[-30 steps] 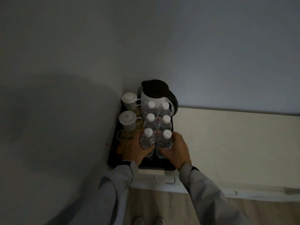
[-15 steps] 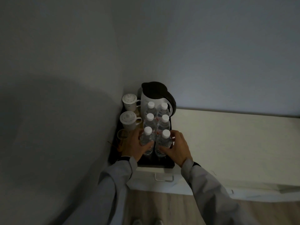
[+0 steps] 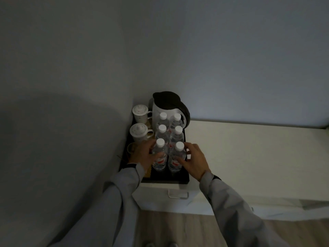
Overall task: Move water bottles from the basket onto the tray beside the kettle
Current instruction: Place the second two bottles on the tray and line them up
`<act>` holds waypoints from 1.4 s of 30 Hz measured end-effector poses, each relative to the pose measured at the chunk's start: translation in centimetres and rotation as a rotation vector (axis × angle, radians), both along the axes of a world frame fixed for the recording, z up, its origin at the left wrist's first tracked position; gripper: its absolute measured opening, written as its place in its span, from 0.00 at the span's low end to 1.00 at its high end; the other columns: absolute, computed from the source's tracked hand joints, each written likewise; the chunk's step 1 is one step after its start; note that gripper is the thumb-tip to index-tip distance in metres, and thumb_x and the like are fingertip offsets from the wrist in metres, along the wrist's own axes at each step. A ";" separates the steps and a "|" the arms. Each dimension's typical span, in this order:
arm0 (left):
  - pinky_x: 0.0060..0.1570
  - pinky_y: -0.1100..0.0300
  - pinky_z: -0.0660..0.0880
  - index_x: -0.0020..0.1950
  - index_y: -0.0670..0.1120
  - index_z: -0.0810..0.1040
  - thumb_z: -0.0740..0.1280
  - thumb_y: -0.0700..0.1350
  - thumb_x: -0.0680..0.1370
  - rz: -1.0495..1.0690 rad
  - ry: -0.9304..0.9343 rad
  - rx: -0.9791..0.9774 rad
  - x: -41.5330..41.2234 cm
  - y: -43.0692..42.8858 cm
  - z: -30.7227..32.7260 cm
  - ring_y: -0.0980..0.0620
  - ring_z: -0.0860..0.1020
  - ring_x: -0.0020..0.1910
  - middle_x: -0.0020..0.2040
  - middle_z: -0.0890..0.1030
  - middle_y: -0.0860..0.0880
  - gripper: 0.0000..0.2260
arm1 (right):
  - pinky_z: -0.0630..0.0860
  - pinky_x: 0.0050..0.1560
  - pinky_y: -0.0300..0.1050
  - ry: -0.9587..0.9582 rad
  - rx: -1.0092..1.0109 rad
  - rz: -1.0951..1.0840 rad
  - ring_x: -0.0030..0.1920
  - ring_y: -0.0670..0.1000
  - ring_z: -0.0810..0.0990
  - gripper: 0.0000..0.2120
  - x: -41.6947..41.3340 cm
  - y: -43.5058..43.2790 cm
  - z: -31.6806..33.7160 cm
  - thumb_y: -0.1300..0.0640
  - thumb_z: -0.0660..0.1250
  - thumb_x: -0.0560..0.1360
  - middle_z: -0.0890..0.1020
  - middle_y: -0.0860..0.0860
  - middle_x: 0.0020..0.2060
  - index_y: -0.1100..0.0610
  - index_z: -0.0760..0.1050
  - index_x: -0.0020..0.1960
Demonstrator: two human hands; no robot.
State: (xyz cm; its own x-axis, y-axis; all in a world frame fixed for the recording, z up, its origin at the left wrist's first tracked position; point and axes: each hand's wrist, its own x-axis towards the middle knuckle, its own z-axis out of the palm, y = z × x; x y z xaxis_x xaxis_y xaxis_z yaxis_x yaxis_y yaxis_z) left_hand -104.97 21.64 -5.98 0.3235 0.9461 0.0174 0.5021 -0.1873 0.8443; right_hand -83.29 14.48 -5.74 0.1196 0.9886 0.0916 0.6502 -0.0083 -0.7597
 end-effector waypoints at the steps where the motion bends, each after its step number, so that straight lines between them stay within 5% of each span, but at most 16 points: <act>1: 0.57 0.46 0.78 0.63 0.52 0.77 0.76 0.51 0.71 0.007 0.009 0.007 0.2 -0.1 0.0 0.48 0.79 0.57 0.58 0.81 0.47 0.21 | 0.81 0.50 0.53 -0.002 0.003 0.004 0.53 0.55 0.79 0.26 0.0 0.0 0.0 0.50 0.75 0.71 0.72 0.49 0.54 0.48 0.70 0.65; 13: 0.57 0.46 0.76 0.61 0.45 0.79 0.73 0.45 0.75 -0.002 0.086 0.066 0.5 0.7 1.1 0.43 0.79 0.55 0.57 0.80 0.43 0.16 | 0.74 0.54 0.43 -0.004 0.010 0.077 0.54 0.56 0.78 0.26 0.1 0.2 0.5 0.51 0.74 0.72 0.71 0.48 0.52 0.51 0.71 0.68; 22: 0.57 0.45 0.76 0.61 0.43 0.79 0.73 0.44 0.75 -0.020 0.082 0.059 0.5 0.6 1.3 0.42 0.79 0.54 0.57 0.81 0.41 0.15 | 0.76 0.53 0.49 0.030 -0.028 0.057 0.54 0.55 0.78 0.21 -0.3 0.7 0.8 0.51 0.74 0.72 0.79 0.54 0.54 0.53 0.73 0.62; 30: 0.56 0.45 0.76 0.61 0.45 0.79 0.73 0.46 0.76 -0.020 0.090 0.052 0.5 0.9 0.9 0.41 0.79 0.53 0.56 0.80 0.40 0.15 | 0.65 0.49 0.39 -0.015 -0.066 0.046 0.58 0.57 0.73 0.24 -1.2 1.1 0.8 0.50 0.72 0.73 0.77 0.58 0.56 0.52 0.72 0.67; 39: 0.53 0.53 0.74 0.60 0.45 0.79 0.73 0.44 0.76 -0.014 0.033 0.067 0.6 0.7 0.6 0.46 0.79 0.52 0.56 0.81 0.44 0.14 | 0.65 0.49 0.38 0.023 -0.058 -0.039 0.58 0.60 0.75 0.24 -2.0 1.3 1.0 0.51 0.73 0.73 0.77 0.60 0.56 0.54 0.73 0.67; 42: 0.52 0.49 0.76 0.57 0.44 0.79 0.73 0.45 0.75 -0.005 0.032 0.090 0.8 0.7 0.7 0.43 0.80 0.51 0.53 0.82 0.42 0.13 | 0.68 0.52 0.41 0.021 -0.064 -0.028 0.59 0.60 0.75 0.24 -1.7 1.3 1.1 0.51 0.73 0.73 0.77 0.60 0.56 0.53 0.72 0.67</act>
